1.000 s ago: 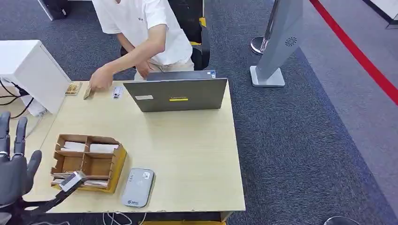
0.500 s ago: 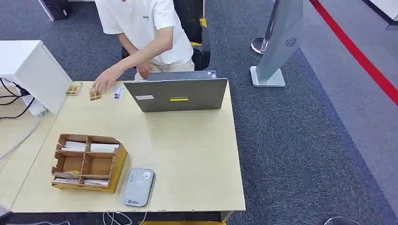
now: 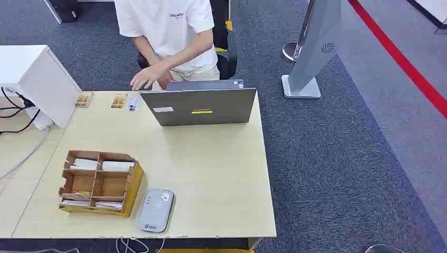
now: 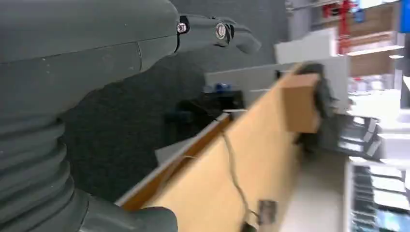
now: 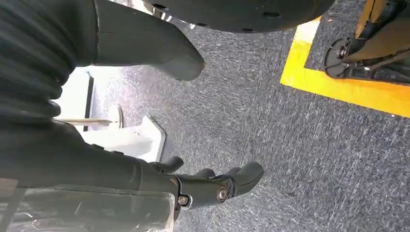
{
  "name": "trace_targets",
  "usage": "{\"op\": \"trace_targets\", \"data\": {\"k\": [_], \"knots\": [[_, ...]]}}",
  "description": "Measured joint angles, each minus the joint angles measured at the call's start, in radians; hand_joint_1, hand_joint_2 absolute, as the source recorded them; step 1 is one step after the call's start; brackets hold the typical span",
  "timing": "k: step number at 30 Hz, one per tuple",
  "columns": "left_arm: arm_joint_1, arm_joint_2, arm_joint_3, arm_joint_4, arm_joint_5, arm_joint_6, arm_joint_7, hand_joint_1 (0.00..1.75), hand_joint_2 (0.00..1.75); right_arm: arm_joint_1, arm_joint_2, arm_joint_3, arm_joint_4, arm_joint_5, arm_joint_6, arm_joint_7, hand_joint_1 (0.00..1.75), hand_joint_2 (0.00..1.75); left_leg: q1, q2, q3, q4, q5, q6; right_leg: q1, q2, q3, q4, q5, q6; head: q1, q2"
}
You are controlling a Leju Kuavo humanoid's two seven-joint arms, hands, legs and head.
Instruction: Pass the card to the sensor for recognition and then transmit it.
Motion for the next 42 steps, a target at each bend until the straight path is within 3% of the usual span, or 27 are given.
{"op": "trace_targets", "data": {"k": [8, 10, 13, 18, 21, 23, 26, 32, 33, 34, 42], "knots": [[-0.014, -0.006, 0.036, 0.164, -0.001, 0.001, -0.001, 0.0, 1.75, -0.003, 0.0, 0.0, 0.0, 0.0, 0.0, 0.003, 0.0, 1.75, 0.0, -0.001, 0.0, 0.0, 0.0, 0.0, 0.0, -0.001, 0.0, 0.0, 0.0, 0.0, 0.001, 0.0], [-0.014, -0.01, 0.038, 0.19, -0.066, 0.046, 0.011, 0.0, 1.75, -0.002, 0.0, 0.0, 0.0, 0.002, 0.004, 0.021, 0.0, 1.75, 0.0, -0.001, 0.0, 0.0, 0.0, 0.0, 0.0, -0.001, 0.0, -0.001, 0.0, 0.0, 0.001, 0.0], [-0.015, -0.04, 0.039, 0.274, -0.222, 0.096, -0.031, 0.0, 1.75, 0.0, 0.0, 0.0, 0.0, -0.005, 0.002, 0.025, 0.0, 1.75, 0.0, -0.001, 0.0, 0.0, 0.0, 0.0, 0.0, -0.001, 0.0, -0.001, 0.0, 0.0, 0.001, 0.0], [-0.054, -0.083, 0.043, 0.553, -0.27, 0.105, -0.039, 0.0, 1.75, -0.002, 0.004, 0.0, 0.0, -0.013, 0.0, 0.014, 0.0, 1.75, -0.001, -0.001, 0.0, 0.0, 0.0, 0.0, -0.001, -0.001, 0.001, -0.001, 0.0, 0.0, 0.002, 0.0], [-0.072, -0.092, 0.027, 0.723, -0.385, 0.109, -0.063, 0.0, 1.75, -0.002, 0.006, -0.002, 0.0, -0.026, -0.004, 0.005, 0.0, 1.75, -0.001, -0.001, 0.001, 0.001, 0.0, 0.0, -0.001, -0.001, 0.0, -0.001, 0.0, 0.001, 0.003, 0.0], [-0.083, -0.095, 0.003, 0.81, -0.434, 0.06, -0.033, 0.0, 1.75, -0.002, 0.01, -0.003, 0.0, -0.028, -0.011, -0.002, 0.0, 1.75, -0.001, -0.001, 0.001, 0.001, 0.0, 0.0, -0.001, -0.001, 0.0, -0.001, 0.0, 0.001, 0.002, 0.0], [-0.096, -0.107, -0.039, 0.94, -0.496, -0.058, 0.091, 0.0, 1.75, -0.002, 0.012, -0.003, 0.0, -0.018, -0.01, -0.004, 0.0, 1.75, -0.001, -0.001, 0.001, 0.001, 0.0, 0.0, -0.001, -0.001, 0.001, -0.001, 0.001, 0.001, 0.001, 0.0], [-0.095, -0.136, -0.149, 1.072, -0.616, -0.13, 0.279, 0.0, 1.75, -0.002, 0.012, -0.003, 0.0, 0.002, -0.001, -0.004, 0.0, 1.75, -0.001, -0.001, 0.0, 0.001, 0.0, 0.0, -0.001, -0.001, 0.0, -0.001, 0.0, 0.001, 0.001, 0.0], [-0.094, -0.138, -0.163, 1.083, -0.633, -0.136, 0.306, 0.0, 1.75, -0.002, 0.012, -0.003, 0.0, 0.005, 0.001, -0.004, 0.0, 0.0, -0.001, -0.001, 0.0, 0.001, 0.0, 0.0, -0.001, -0.001, 0.0, -0.001, 0.0, 0.001, 0.001, 0.0], [-0.093, -0.14, -0.179, 1.095, -0.652, -0.138, 0.323, 0.0, 1.75, -0.002, 0.012, -0.003, 0.0, 0.005, 0.002, -0.004, 0.0, 1.75, -0.001, -0.001, 0.0, 0.001, 0.0, 0.0, 0.0, -0.001, 0.0, -0.001, 0.0, 0.001, 0.001, 0.0], [-0.073, -0.135, -0.292, 1.123, -0.661, -0.149, 0.371, 0.0, 1.75, 0.01, 0.002, 0.024, -0.003, -0.074, 0.023, -0.008, 0.0, 1.75, 0.0, -0.001, 0.001, 0.0, 0.0, 0.0, 0.0, -0.001, 0.0, -0.001, 0.0, 0.001, 0.001, 0.0]]}}
